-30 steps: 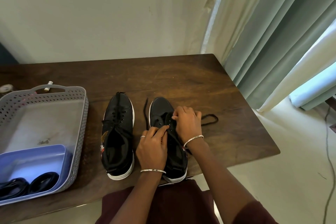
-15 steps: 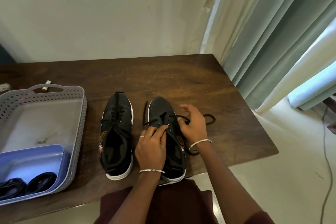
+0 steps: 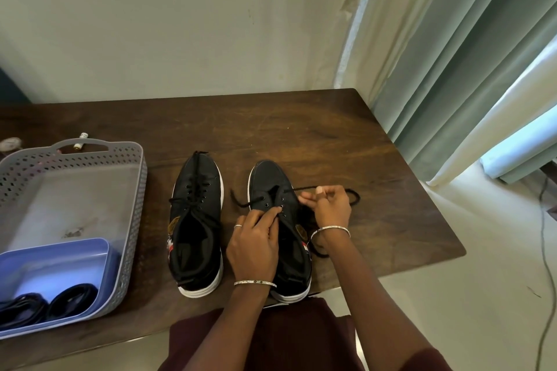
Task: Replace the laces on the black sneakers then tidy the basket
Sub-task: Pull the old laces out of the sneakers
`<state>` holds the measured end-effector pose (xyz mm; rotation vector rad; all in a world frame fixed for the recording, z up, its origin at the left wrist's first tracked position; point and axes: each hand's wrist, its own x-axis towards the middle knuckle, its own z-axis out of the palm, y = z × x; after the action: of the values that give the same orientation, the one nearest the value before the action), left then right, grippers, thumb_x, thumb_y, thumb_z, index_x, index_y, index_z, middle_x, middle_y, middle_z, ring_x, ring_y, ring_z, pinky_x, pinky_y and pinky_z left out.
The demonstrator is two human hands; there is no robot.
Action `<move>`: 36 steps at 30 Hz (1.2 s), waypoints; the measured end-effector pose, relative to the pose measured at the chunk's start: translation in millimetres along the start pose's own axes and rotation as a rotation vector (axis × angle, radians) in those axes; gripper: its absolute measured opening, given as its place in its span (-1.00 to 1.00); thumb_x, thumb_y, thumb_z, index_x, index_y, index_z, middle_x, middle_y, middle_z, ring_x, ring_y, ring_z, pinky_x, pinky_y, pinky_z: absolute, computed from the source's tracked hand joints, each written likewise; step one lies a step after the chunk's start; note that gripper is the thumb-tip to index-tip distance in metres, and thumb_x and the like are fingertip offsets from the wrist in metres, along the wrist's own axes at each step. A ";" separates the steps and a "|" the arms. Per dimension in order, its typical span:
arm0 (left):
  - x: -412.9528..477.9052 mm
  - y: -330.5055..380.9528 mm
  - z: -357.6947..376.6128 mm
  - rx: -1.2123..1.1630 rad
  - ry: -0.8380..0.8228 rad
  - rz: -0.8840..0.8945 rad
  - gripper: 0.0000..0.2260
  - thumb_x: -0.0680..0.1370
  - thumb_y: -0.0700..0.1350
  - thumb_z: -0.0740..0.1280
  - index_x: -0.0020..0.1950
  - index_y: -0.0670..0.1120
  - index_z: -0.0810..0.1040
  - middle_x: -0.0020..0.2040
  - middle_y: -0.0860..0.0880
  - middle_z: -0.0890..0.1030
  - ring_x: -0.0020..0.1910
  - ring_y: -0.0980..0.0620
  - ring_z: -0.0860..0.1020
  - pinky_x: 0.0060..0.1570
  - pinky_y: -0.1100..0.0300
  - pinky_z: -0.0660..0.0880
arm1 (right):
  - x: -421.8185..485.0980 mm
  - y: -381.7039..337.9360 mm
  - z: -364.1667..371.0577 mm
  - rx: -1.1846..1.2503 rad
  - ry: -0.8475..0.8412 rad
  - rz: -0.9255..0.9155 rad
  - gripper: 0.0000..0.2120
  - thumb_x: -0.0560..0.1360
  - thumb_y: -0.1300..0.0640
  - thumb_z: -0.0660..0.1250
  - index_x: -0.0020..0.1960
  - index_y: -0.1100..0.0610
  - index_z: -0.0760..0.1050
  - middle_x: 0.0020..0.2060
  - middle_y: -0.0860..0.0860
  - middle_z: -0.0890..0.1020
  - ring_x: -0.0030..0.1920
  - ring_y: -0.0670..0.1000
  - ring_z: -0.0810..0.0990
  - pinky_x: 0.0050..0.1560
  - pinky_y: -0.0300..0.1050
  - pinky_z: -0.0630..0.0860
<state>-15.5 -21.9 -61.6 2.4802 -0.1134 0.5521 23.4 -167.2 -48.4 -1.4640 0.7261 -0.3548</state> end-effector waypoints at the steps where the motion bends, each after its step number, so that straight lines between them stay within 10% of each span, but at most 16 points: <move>1: -0.4 -0.3 0.0 -0.001 0.003 0.004 -0.75 0.43 -0.14 0.54 0.07 0.10 0.71 -0.16 0.07 0.61 -0.21 -0.03 0.56 -0.35 0.15 0.48 | 1.4 0.5 -0.2 -0.082 -0.010 -0.015 -0.96 0.60 0.26 0.29 0.03 0.23 0.46 -0.19 0.11 0.72 -0.19 0.01 0.74 0.04 -0.04 0.64; 6: -0.4 -2.4 2.4 0.008 0.001 0.000 -0.76 0.45 -0.12 0.52 0.08 0.10 0.71 -0.16 0.07 0.61 -0.21 -0.03 0.55 -0.35 0.15 0.47 | 3.0 -5.1 2.5 -0.666 -0.280 -0.549 -0.52 0.45 0.16 0.38 0.35 0.00 0.44 0.22 -0.08 0.58 0.22 -0.05 0.53 0.22 -0.14 0.47; 10: 0.3 -3.5 2.7 0.020 0.014 0.016 -0.79 0.51 -0.01 0.32 0.07 0.10 0.70 -0.16 0.07 0.60 -0.22 -0.03 0.55 -0.34 0.14 0.48 | 4.1 -5.2 11.0 -0.929 -0.332 -0.735 -0.89 0.52 0.13 0.38 0.05 0.08 0.59 -0.02 0.00 0.65 0.00 0.08 0.59 -0.03 -0.03 0.50; 15: 0.2 -2.7 2.6 0.016 0.007 0.003 -0.81 0.51 -0.06 0.39 0.08 0.11 0.70 -0.16 0.08 0.60 -0.21 -0.02 0.55 -0.35 0.16 0.47 | 5.1 -4.4 14.9 -0.885 -0.183 -0.639 -0.93 0.57 0.24 0.28 -0.08 0.13 0.47 -0.25 0.05 0.66 -0.20 0.14 0.64 -0.20 0.01 0.53; 24: -0.3 -2.6 3.9 -0.002 -0.009 -0.003 -0.75 0.45 -0.13 0.53 0.08 0.12 0.70 -0.15 0.08 0.60 -0.21 -0.01 0.54 -0.36 0.15 0.47 | -0.5 -2.1 3.7 0.078 0.001 0.076 -0.94 0.65 0.28 0.18 0.04 0.23 0.42 -0.14 0.23 0.70 -0.19 0.08 0.74 0.00 0.08 0.67; 30: -0.5 -2.8 2.8 0.005 0.004 0.010 -0.80 0.49 -0.08 0.42 0.09 0.11 0.70 -0.17 0.07 0.60 -0.22 -0.03 0.55 -0.36 0.12 0.50 | -0.2 -4.9 0.6 -0.773 -0.302 -0.658 -0.46 0.47 0.22 0.37 0.42 -0.02 0.39 0.26 -0.07 0.56 0.19 -0.04 0.52 0.20 -0.13 0.44; 36: -0.6 -2.6 1.9 0.018 0.012 0.003 -0.76 0.52 0.00 0.28 0.08 0.12 0.70 -0.17 0.09 0.60 -0.22 -0.01 0.55 -0.37 0.14 0.49 | 3.2 -4.4 11.7 -0.950 -0.239 -0.794 -0.95 0.55 0.19 0.36 -0.04 0.15 0.59 -0.15 0.06 0.65 -0.13 0.13 0.61 -0.17 -0.07 0.45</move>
<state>-14.9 -20.8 -64.7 2.4941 -0.1077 0.5711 34.2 -160.7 -45.5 -2.6392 0.0388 -0.4412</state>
